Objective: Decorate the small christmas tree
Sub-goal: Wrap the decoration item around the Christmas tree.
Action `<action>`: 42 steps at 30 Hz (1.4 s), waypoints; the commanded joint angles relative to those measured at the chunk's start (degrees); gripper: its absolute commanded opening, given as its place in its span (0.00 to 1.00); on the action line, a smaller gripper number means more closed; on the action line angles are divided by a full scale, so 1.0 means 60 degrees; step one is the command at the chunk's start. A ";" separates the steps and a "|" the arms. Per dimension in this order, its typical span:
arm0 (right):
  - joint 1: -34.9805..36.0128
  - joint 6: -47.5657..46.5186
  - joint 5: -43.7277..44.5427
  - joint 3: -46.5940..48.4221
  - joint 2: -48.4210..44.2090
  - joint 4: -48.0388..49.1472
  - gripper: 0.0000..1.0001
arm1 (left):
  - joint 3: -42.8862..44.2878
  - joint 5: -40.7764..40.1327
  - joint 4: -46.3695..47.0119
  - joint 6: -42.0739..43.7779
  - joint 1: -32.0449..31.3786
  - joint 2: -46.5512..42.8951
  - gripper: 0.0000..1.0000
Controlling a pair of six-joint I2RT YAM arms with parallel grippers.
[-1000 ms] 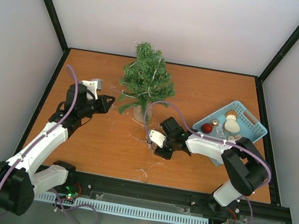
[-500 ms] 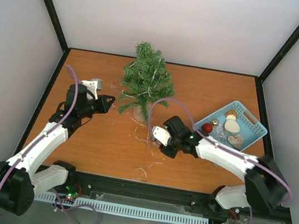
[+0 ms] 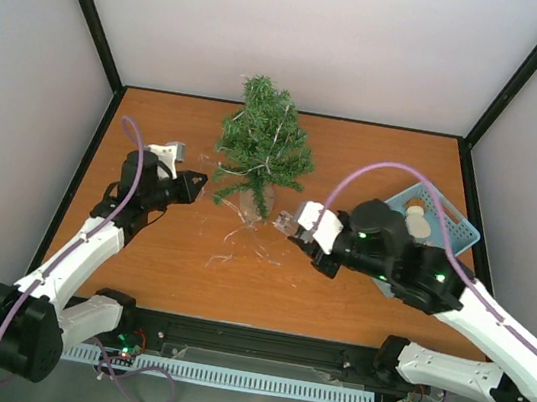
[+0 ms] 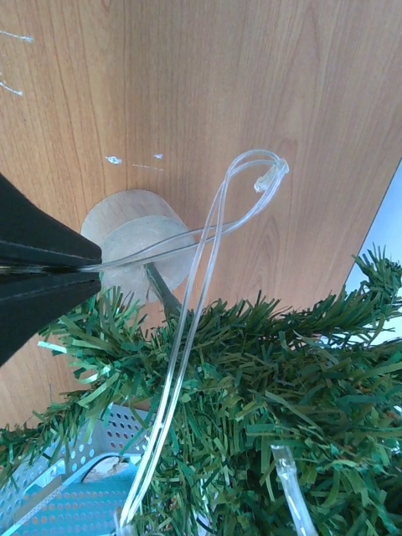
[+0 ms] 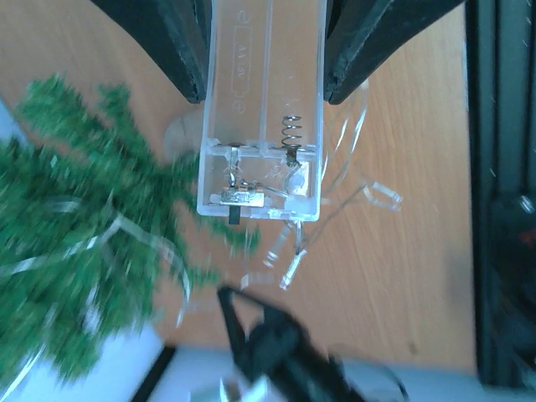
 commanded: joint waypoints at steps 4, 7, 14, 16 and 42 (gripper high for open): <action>0.0157 -0.0305 -0.2224 0.1950 -0.0909 0.1628 0.25 | 0.0172 0.0117 0.0385 0.0395 0.0054 0.0267 0.04; 0.0161 -0.0750 -0.2785 0.3381 -0.0393 0.2211 0.28 | 0.0095 0.0197 0.0472 0.0348 0.0057 0.0359 0.04; 0.0164 -0.2194 -0.3018 0.6451 0.1289 0.3388 0.31 | 0.0038 0.0189 0.0635 0.0360 0.0053 0.0654 0.04; 0.0157 -0.2904 -0.2395 0.7158 0.1757 0.3763 0.31 | 0.0038 0.0207 0.0695 0.0358 0.0058 0.0738 0.04; 0.0167 -0.3852 -0.2568 1.0369 0.4750 0.3967 0.28 | 0.0656 0.3695 0.1670 0.3752 0.0043 -0.3673 0.54</action>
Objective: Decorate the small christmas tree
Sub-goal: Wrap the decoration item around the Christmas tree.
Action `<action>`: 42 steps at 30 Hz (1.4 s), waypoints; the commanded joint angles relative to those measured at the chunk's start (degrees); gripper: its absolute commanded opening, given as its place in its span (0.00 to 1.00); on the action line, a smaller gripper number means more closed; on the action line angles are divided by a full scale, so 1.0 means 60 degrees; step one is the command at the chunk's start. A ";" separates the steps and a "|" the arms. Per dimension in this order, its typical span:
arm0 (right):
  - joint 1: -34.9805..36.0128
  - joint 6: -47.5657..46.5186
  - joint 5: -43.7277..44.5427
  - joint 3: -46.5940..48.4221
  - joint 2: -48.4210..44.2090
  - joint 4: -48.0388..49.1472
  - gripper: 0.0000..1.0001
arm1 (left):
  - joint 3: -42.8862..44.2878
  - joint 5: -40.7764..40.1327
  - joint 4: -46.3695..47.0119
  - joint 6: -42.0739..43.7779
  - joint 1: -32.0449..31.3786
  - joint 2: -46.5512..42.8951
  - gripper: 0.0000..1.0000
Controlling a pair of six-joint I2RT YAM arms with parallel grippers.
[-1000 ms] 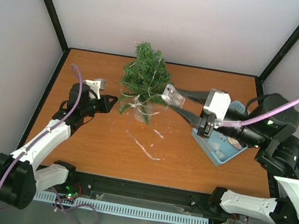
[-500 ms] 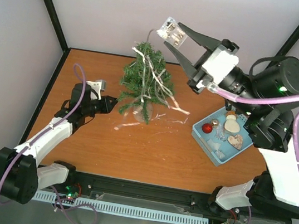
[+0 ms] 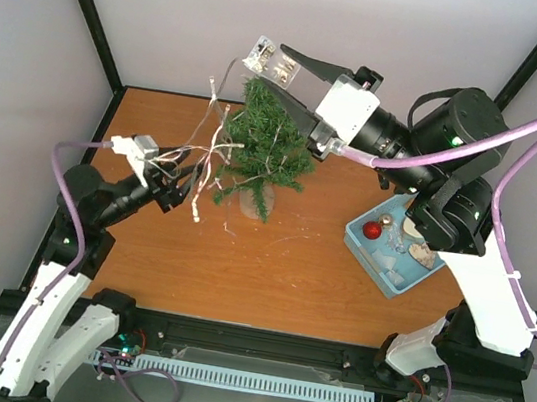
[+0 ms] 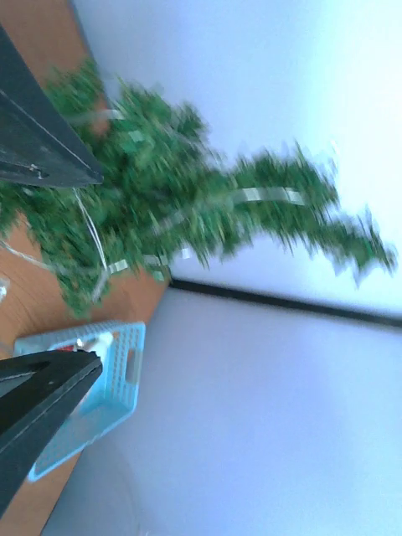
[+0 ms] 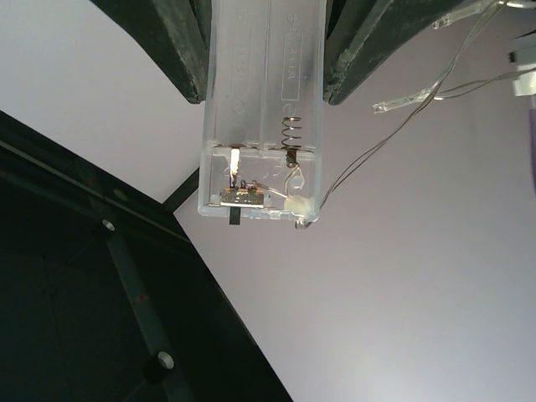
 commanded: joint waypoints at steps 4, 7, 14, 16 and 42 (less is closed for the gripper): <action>0.0076 0.0397 -0.0351 0.0209 0.0206 0.0842 0.28 | -0.1330 0.3896 0.3113 0.0851 0.0007 -0.0451 0.54; 0.0075 0.0597 -0.0510 0.0221 0.0307 0.1063 0.28 | -0.1626 0.4800 0.4440 0.0595 -0.0135 -0.0261 0.60; 0.0080 0.0857 -0.0758 0.0244 0.0524 0.1392 0.28 | -0.1576 0.4888 0.5214 0.1283 -0.1395 0.0602 0.65; 0.0080 0.0859 -0.0753 0.0253 0.0567 0.1426 0.28 | -0.1557 0.5010 0.5613 0.1086 -0.1664 0.0807 0.65; 0.0109 0.1055 -0.1048 0.0096 0.0361 0.1348 0.27 | -0.1399 0.3412 0.5403 0.1458 -0.1872 0.0594 0.62</action>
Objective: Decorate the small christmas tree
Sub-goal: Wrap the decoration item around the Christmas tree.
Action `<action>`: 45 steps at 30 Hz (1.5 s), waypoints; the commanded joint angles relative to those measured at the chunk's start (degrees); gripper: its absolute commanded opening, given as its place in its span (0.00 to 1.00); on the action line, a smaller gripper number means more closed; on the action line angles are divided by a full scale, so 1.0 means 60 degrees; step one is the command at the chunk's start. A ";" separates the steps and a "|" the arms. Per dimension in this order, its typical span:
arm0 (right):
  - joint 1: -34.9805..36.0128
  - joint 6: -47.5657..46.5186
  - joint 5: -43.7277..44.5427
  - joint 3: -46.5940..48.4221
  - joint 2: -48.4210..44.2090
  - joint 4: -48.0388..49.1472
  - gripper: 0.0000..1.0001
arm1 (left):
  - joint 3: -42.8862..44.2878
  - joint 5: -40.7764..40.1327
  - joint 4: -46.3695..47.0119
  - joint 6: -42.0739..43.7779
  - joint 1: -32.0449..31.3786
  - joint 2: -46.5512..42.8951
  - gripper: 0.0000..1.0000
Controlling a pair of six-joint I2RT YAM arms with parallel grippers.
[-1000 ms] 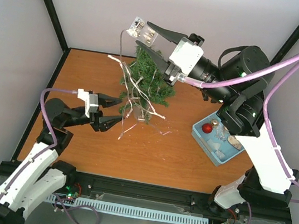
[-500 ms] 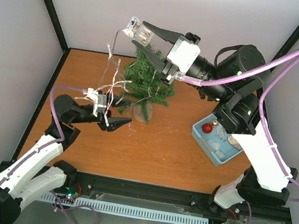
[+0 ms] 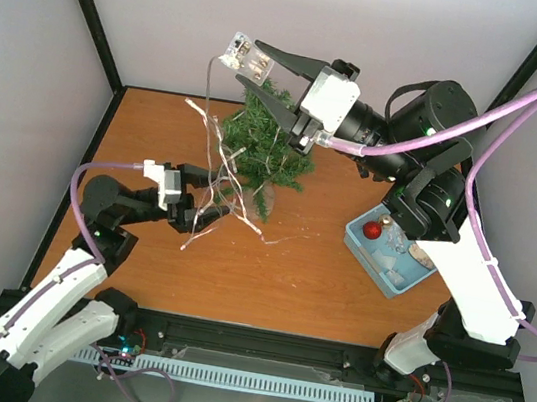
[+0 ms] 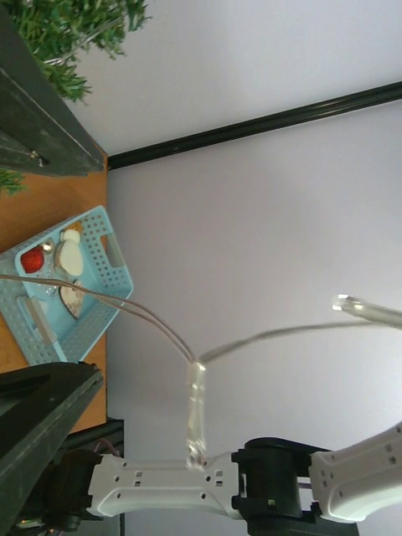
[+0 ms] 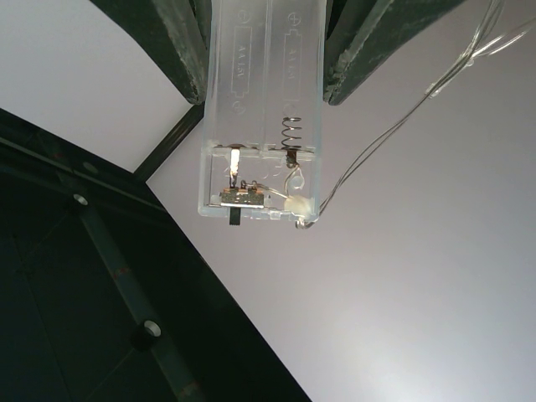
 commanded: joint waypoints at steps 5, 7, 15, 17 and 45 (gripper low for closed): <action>0.0113 0.0252 -0.0150 -0.0015 -0.0222 0.0398 0.27 | 0.0080 0.0443 0.1028 -0.0106 -0.0065 0.0181 0.62; 0.0113 0.0262 -0.0130 -0.0023 -0.0214 0.0443 0.27 | 0.0098 0.0725 0.1311 -0.0328 -0.0065 0.0394 0.62; 0.0114 0.0200 -0.0001 -0.0131 -0.0221 0.0292 0.27 | 0.0074 0.1112 0.2052 -0.0883 -0.0065 0.0806 0.53; 0.0113 0.0144 0.0084 -0.0361 -0.0323 0.0287 0.27 | 0.0070 0.1091 0.2158 -0.0935 -0.0065 0.0813 0.47; 0.0113 0.0530 0.0143 -0.1368 -0.0688 0.1111 0.27 | 0.0086 0.0884 0.3345 -0.1697 -0.0094 0.1504 0.38</action>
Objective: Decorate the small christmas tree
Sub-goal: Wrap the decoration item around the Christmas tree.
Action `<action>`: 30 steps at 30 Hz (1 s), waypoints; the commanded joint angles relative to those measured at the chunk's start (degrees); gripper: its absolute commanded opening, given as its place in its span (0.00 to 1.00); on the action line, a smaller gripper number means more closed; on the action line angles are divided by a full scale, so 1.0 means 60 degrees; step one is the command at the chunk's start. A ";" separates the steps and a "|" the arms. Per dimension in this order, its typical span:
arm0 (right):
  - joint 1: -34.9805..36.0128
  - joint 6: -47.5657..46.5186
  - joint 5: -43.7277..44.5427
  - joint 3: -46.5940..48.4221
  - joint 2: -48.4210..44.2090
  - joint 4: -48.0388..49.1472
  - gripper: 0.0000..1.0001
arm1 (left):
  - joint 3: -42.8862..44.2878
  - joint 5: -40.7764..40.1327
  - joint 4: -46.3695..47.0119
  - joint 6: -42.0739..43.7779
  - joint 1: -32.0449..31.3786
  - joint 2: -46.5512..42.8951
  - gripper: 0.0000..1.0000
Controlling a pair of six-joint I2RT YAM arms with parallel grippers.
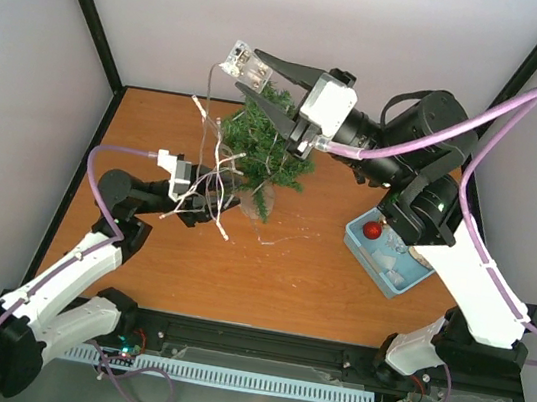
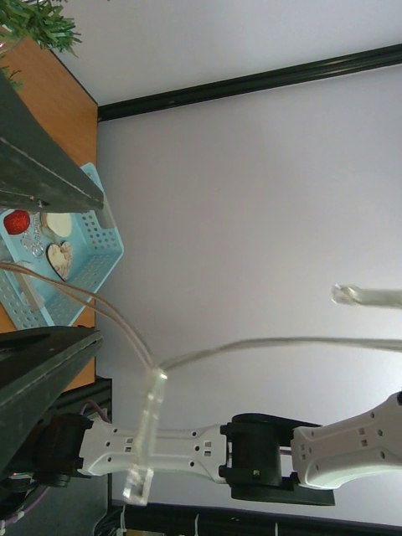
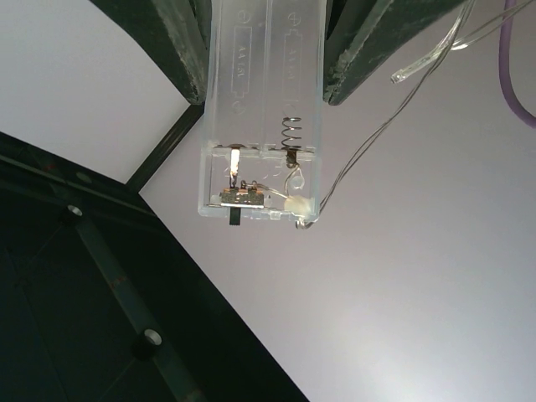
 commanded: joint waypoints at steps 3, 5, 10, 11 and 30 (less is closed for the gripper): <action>0.0087 0.0066 0.0192 -0.0369 -0.0282 0.0390 0.27 | 0.0194 0.0182 0.0904 -0.0252 -0.0139 0.0111 0.38; 0.0087 0.0039 0.0270 -0.0444 -0.0314 0.0478 0.27 | 0.0193 0.0258 0.0922 -0.0228 -0.0244 0.0188 0.38; 0.0091 0.0035 0.0275 -0.0426 -0.0275 0.0562 0.27 | 0.0208 0.0308 0.1026 -0.0248 -0.0314 0.0311 0.30; 0.0088 0.0028 0.0282 -0.0435 -0.0276 0.0549 0.27 | 0.0215 0.0281 0.1014 -0.0231 -0.0314 0.0312 0.20; 0.0088 -0.2793 0.6189 -0.2044 -0.3632 -0.0244 0.23 | 0.0861 -0.5534 -0.4755 0.1130 0.0124 -0.0883 0.01</action>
